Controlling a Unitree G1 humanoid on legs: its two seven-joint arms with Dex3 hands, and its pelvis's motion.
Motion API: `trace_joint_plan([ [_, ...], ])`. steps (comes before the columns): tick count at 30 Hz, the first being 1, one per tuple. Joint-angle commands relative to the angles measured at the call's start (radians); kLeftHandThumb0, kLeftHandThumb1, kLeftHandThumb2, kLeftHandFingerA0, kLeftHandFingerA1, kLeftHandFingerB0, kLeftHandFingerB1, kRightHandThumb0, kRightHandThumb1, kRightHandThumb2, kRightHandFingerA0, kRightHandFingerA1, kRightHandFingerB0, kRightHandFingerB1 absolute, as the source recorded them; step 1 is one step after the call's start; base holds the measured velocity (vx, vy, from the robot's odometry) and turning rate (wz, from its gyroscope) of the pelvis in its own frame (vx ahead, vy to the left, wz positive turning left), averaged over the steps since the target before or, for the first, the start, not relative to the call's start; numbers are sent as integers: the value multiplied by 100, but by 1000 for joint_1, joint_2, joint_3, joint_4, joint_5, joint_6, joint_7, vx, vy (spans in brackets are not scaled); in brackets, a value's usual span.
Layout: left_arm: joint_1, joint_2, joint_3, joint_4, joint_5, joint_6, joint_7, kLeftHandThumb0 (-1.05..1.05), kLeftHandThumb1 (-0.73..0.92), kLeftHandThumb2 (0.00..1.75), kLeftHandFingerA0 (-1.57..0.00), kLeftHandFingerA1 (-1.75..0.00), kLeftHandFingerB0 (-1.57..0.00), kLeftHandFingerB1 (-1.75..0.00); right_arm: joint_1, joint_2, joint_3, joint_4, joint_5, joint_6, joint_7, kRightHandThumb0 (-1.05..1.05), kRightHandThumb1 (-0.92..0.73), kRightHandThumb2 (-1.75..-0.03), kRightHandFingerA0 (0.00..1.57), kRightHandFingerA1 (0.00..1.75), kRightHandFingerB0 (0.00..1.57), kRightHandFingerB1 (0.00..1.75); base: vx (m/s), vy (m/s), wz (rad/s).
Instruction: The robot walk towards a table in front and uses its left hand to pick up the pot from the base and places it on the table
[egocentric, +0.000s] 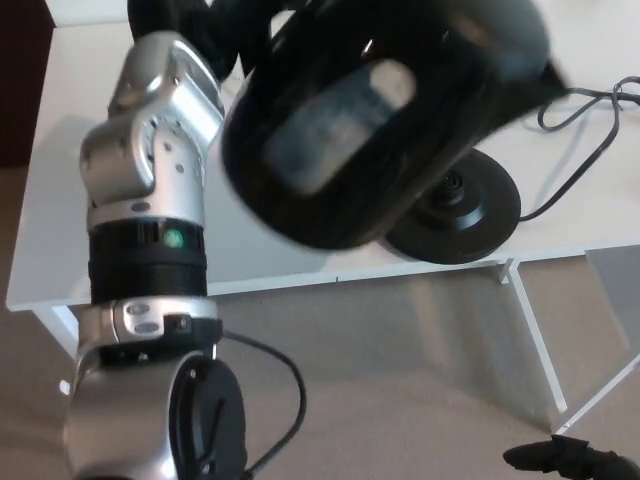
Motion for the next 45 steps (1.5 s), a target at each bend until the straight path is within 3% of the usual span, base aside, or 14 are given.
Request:
trace_joint_plan([
  [1, -75, 61, 42, -2, -111, 36, 2, -8, 71, 76, -89, -153, -69, -118, 15, -7, -8, -14, 1, 23, -5, -49, -41, -80, 88, 65, 56, 56, 0, 0, 0],
  [3, -67, 100, 44, 11, -98, 29, -7, -9, 75, 70, -91, -157, -69, -130, 18, -3, -12, -10, 12, 14, 2, -48, -42, -78, 89, 65, 58, 56, 0, 0, 0],
  [7, -67, 135, 55, 32, -89, 25, 38, -9, 73, 69, -94, -151, -76, -124, 19, -3, -11, 0, 14, -2, 2, -48, -41, -79, 88, 65, 58, 57, 0, 0, 0],
  [9, -57, 173, 41, 56, -60, -4, 26, -5, 80, 68, -84, -162, -59, -113, 21, -1, -11, -14, 15, 12, 5, -46, -41, -78, 87, 65, 56, 57, 0, 0, 0],
  [14, -69, 214, 43, 141, -32, -94, 76, -8, 82, 64, -70, -174, -60, -120, 12, 4, -12, -21, 16, 15, 1, -49, -42, -78, 90, 64, 59, 57, 0, 0, 0],
  [16, -60, 238, 10, 198, 32, -168, 112, -8, 74, 71, -88, -160, -74, -117, 4, 2, -12, -13, 12, 7, -3, -50, -42, -79, 88, 64, 57, 56, 0, 0, 0],
  [19, -59, 261, -29, 250, 83, -209, 137, -19, 75, 70, -94, -151, -73, -116, 6, -2, -8, -28, -1, 20, -9, -51, -43, -79, 88, 64, 56, 56, 0, 0, 0],
  [24, -42, 262, -67, 307, 109, -262, 150, -19, 78, 64, -85, -160, -67, -124, 9, -3, -8, -52, 6, 28, 2, -51, -43, -80, 87, 64, 57, 56, 0, 0, 0],
  [28, -33, 253, -84, 336, 117, -290, 152, -17, 75, 71, -82, -157, -72, -119, 6, 2, -9, -56, 11, 28, 2, -50, -42, -80, 85, 64, 59, 57, 0, 0, 0],
  [30, -37, 249, -87, 355, 116, -310, 154, -16, 76, 71, -79, -155, -74, -105, 4, 1, -7, -65, 7, 39, 1, -52, -43, -80, 87, 64, 57, 55, 0, 0, 0],
  [41, -24, 247, -139, 418, 138, -404, 124, -13, 76, 75, -81, -149, -70, -107, -21, -2, -11, -70, 11, 38, 5, -48, -42, -80, 84, 64, 54, 56, 0, 0, 0],
  [42, -11, 247, -151, 420, 145, -405, 117, -13, 77, 71, -82, -144, -69, -95, -22, -3, -10, -69, 7, 30, 2, -50, -42, -80, 87, 64, 56, 56, 0, 0, 0],
  [44, 3, 247, -172, 419, 155, -403, 119, -15, 75, 70, -92, -136, -76, -95, -23, -3, -10, -65, 8, 24, 1, -49, -42, -79, 87, 64, 57, 56, 0, 0, 0],
  [45, 11, 247, -173, 413, 142, -396, 96, -13, 82, 66, -89, -120, -73, -90, -27, -1, -10, -63, 7, 27, 0, -49, -42, -79, 87, 64, 58, 56, 0, 0, 0],
])
